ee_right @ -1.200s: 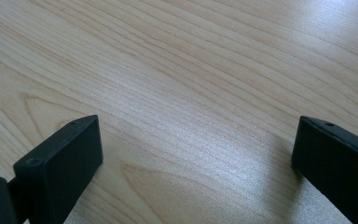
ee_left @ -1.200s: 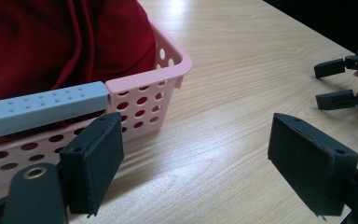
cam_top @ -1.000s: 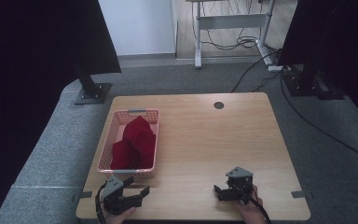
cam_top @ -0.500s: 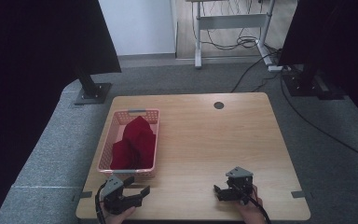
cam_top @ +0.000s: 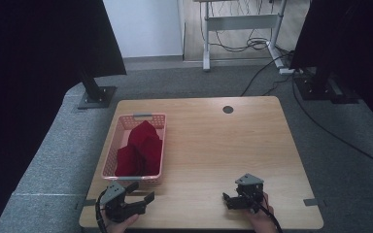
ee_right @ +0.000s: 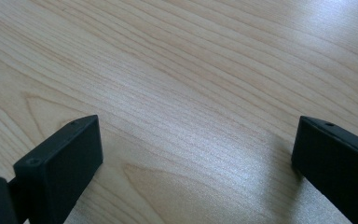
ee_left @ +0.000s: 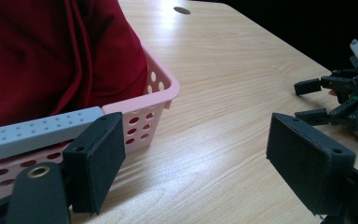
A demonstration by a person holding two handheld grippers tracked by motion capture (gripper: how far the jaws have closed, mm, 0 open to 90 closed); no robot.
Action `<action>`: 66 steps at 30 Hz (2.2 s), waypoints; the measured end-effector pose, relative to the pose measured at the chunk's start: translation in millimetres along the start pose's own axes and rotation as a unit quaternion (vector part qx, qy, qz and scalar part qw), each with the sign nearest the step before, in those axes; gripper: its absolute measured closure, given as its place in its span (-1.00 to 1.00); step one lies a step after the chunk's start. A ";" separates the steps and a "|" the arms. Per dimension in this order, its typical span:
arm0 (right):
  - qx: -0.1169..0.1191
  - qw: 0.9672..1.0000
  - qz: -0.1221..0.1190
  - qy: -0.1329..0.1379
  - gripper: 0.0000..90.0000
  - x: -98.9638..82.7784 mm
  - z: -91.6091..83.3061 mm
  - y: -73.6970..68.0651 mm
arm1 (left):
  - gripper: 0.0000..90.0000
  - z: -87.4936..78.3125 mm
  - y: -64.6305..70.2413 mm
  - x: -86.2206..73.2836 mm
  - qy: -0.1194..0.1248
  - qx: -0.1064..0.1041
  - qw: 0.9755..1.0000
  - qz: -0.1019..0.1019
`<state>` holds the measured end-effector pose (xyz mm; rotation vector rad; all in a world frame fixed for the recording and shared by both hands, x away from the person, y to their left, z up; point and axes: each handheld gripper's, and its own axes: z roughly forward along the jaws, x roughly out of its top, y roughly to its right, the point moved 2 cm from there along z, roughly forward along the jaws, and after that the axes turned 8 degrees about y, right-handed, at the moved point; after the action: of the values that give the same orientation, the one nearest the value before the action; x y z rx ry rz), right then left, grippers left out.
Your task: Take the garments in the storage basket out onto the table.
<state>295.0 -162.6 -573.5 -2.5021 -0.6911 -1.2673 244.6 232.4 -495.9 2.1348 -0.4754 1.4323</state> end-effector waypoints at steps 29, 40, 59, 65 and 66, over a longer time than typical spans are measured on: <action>-0.002 1.000 0.001 0.000 -0.97 -0.3 -0.4 -0.3 | -0.58 -1.9 -1.3 14.1 0.012 0.019 1.000 0.011; -0.002 1.000 0.001 0.000 -0.97 -0.3 -0.4 -0.2 | -0.57 0.7 -3.4 17.3 0.008 0.015 1.000 0.005; -0.002 1.000 0.001 0.000 -0.97 -0.3 -0.4 -0.2 | -0.56 4.0 -7.6 25.9 0.016 0.022 1.000 0.003; -0.002 1.000 0.002 0.000 -0.97 -0.3 -0.4 -0.3 | -0.53 3.6 -8.8 28.7 0.026 0.027 0.999 0.001; -0.002 1.000 0.001 0.000 -0.97 -0.3 -0.4 -0.3 | -0.53 3.1 -9.2 29.3 0.029 0.028 0.999 0.000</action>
<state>294.5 -162.6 -573.5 -2.5040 -0.6855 -1.2695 263.1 237.9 -471.8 2.1315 -0.4179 1.5194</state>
